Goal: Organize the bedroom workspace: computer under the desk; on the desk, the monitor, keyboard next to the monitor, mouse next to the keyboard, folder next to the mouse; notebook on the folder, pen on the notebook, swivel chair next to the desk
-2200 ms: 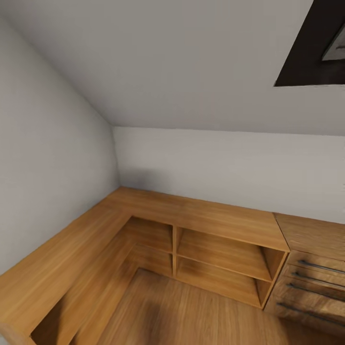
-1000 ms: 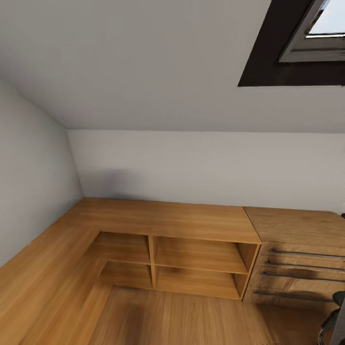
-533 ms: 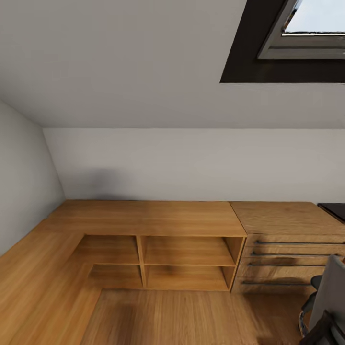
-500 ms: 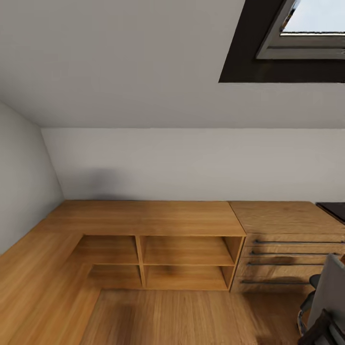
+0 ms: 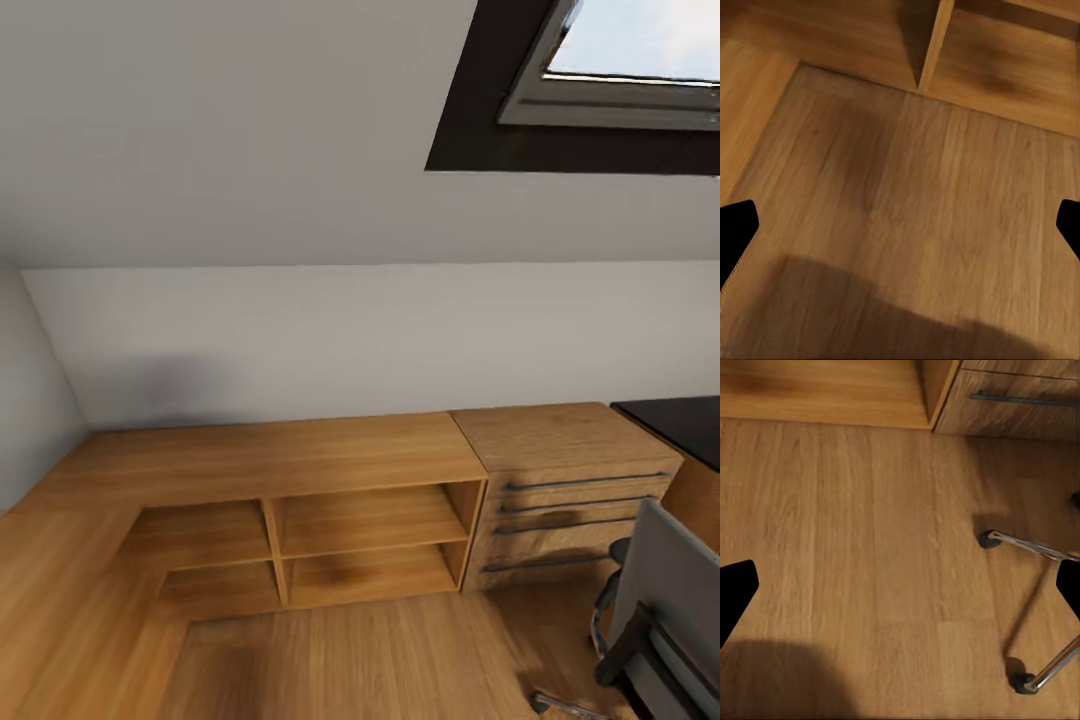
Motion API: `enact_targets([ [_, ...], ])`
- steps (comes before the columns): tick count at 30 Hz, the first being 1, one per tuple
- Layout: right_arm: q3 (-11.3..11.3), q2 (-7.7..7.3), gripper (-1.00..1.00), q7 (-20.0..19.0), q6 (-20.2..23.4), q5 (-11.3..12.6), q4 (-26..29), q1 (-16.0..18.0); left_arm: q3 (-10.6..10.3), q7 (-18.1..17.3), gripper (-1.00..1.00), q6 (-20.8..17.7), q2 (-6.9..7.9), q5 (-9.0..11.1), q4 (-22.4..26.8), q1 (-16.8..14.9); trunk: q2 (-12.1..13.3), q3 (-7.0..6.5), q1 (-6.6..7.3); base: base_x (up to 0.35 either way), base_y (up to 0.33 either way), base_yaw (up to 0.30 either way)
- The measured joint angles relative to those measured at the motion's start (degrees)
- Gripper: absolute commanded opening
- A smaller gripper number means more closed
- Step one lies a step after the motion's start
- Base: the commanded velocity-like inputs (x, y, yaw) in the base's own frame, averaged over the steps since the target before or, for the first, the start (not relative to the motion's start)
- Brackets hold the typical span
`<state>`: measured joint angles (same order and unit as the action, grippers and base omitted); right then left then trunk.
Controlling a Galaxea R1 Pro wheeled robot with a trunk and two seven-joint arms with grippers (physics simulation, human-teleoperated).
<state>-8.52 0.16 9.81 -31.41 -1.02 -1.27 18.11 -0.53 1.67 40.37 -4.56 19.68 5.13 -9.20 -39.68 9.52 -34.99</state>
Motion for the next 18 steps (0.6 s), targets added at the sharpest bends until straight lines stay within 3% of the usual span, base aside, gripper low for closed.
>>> enact_targets([
  [6, 0.0, 0.0, 1.0, 0.0, -0.1, 0.0, 0.0, 0.0, 0.0, 0.0, 1.0, 0.0, 0.0, 0.0, 0.0, 0.0, 0.0, 0.0, 0.0, 0.0, 0.126, -0.269],
  [18, 0.0, 0.0, 1.0, 0.0, -0.2, 0.0, 0.0, 0.0, 0.0, 0.0, 1.0, 0.0, 0.0, 0.0, 0.0, 0.0, 0.0, 0.0, 0.0, 0.0, 0.011, -0.27],
])
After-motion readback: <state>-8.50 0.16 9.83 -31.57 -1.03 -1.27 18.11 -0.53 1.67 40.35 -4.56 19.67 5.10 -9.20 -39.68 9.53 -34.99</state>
